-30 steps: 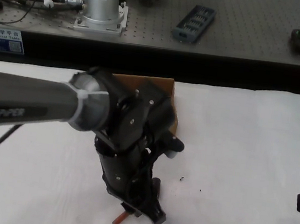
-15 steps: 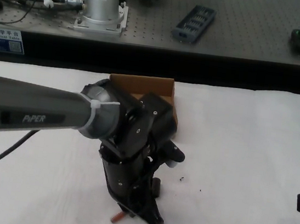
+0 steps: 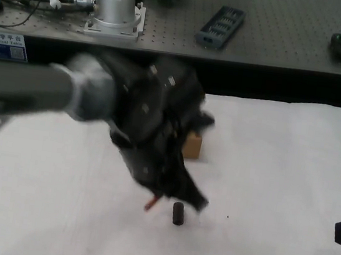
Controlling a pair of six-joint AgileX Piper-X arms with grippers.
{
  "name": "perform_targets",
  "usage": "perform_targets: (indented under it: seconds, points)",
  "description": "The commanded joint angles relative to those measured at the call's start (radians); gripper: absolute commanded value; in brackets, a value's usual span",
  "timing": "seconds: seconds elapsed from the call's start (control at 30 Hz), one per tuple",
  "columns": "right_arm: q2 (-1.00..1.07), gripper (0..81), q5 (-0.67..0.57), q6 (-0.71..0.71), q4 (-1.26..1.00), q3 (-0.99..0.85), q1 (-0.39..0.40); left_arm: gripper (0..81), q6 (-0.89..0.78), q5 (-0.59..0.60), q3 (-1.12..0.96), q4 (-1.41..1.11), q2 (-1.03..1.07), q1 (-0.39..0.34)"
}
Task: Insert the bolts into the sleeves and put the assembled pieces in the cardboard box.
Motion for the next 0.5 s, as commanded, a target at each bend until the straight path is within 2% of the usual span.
perform_targets:
  seconds: [0.0, 0.1, 0.2, 0.47]
  points:
    - [0.008, 3.8, -0.02, -0.005, -0.012, -0.012, -0.005, 0.6, -0.073, 0.049, 0.034, -0.059, -0.121, 0.043]
    - [0.053, 3.8, -0.02, -0.005, -0.03, -0.018, 0.001, 0.6, -0.111, 0.06, 0.115, -0.124, -0.221, 0.072]
    - [0.106, 3.8, -0.02, -0.003, -0.032, -0.055, 0.047, 0.6, -0.147, 0.1, 0.214, -0.186, -0.317, 0.09]
    - [0.3, 3.8, 0.121, 0.042, -0.07, -0.181, 0.252, 0.6, -0.207, 0.162, 0.478, -0.399, -0.597, 0.09]
